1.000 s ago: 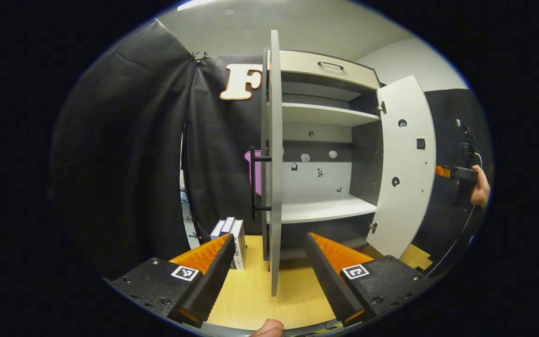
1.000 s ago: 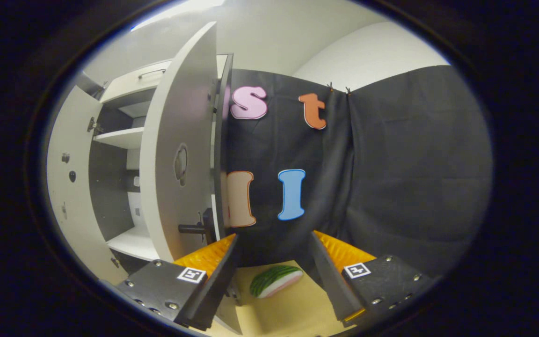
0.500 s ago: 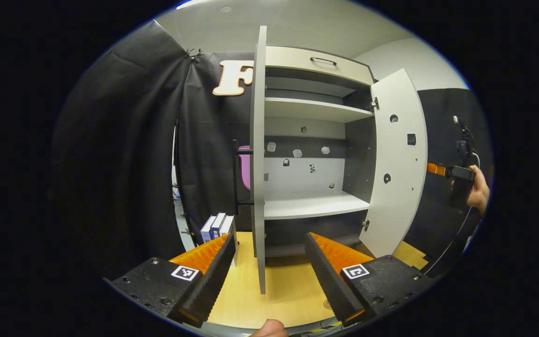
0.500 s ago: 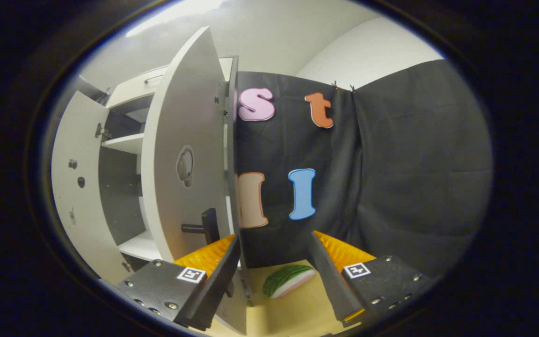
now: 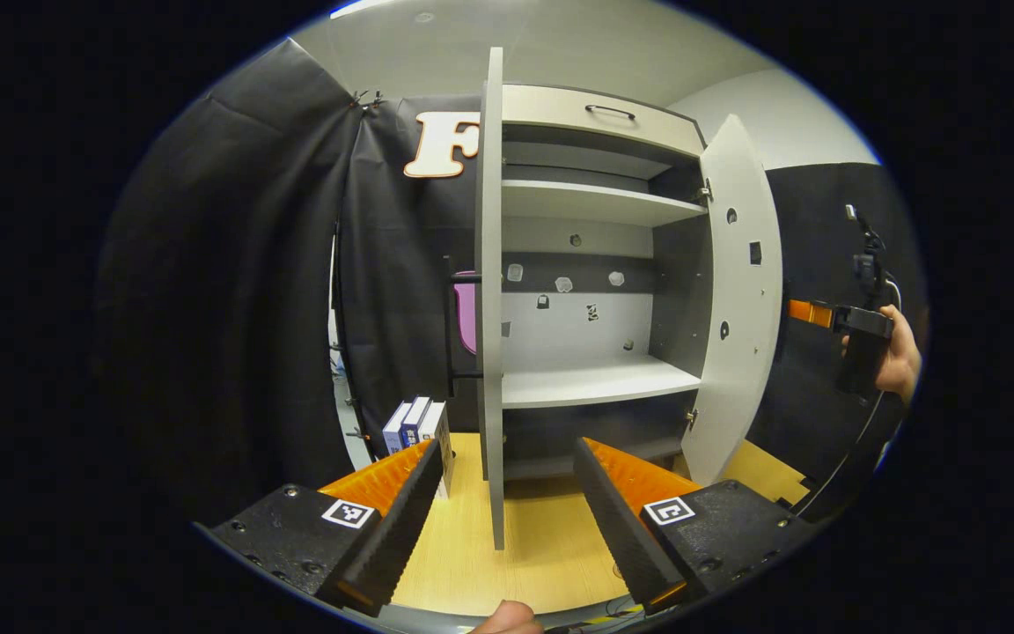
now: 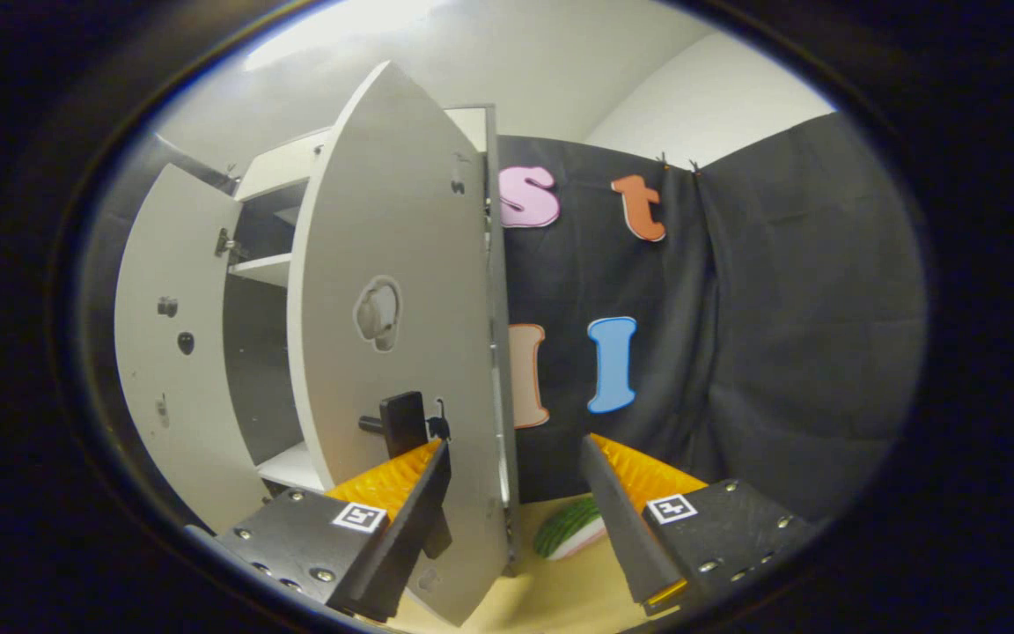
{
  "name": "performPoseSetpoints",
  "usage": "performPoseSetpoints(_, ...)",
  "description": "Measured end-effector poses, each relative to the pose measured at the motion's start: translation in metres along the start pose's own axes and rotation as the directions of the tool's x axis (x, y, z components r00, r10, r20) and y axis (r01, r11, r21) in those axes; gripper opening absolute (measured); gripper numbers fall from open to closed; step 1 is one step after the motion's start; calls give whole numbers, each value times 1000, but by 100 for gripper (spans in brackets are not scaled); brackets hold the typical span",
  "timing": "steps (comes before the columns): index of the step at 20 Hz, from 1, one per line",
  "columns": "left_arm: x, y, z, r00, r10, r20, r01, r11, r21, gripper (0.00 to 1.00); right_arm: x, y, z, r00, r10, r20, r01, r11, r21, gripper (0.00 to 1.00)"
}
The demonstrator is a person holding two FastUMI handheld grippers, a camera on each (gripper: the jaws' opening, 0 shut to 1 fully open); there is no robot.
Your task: Grasp the bottle in the cabinet with the left hand and place it on the coaster, then close the right door with the right hand and the left door with the left hand.
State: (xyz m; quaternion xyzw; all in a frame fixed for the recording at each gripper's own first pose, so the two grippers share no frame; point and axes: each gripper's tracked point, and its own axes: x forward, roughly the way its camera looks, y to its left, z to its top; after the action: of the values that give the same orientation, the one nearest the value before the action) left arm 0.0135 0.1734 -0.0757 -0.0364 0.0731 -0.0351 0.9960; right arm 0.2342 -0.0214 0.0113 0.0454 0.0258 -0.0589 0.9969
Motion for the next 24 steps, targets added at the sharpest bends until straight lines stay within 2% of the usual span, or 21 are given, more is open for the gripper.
performPoseSetpoints(3,-1,7,3,1000,13,9,-13,1000,-9,96,4,14,-4,1000,8,8,-8,1000,23,92)
performPoseSetpoints(4,-4,9,3,1000,18,13,-18,1000,-14,95,4,18,-5,1000,13,7,-13,1000,27,99)
performPoseSetpoints(5,-5,12,4,1000,23,14,-23,1000,-17,95,3,23,-5,1000,25,6,-25,999,32,92)
performPoseSetpoints(7,-6,22,3,999,40,14,-40,999,-19,95,-3,30,-3,999,53,13,-54,998,32,96)
performPoseSetpoints(10,-7,36,-2,997,71,3,-71,997,-16,96,-8,35,2,996,84,31,-84,996,17,92)
performPoseSetpoints(11,-9,41,-4,997,83,-1,-83,996,-16,96,-8,35,1,996,88,31,-89,996,7,99)
performPoseSetpoints(15,-15,57,-8,994,113,-10,-113,993,-36,96,7,43,-9,995,101,-2,-101,995,10,92)
performPoseSetpoints(16,-16,62,-8,992,125,-10,-125,991,-37,96,7,49,-7,994,107,5,-107,994,18,92)
performPoseSetpoints(17,-17,68,-9,990,137,-10,-138,990,-37,96,6,53,-4,994,111,10,-112,993,23,99)
performPoseSetpoints(18,-18,74,-9,989,151,-9,-151,988,-34,96,3,55,-3,993,118,12,-118,993,21,96)
performPoseSetpoints(24,-21,121,-15,971,240,-22,-241,969,-57,96,-33,58,2,987,162,18,-162,987,-9,96)
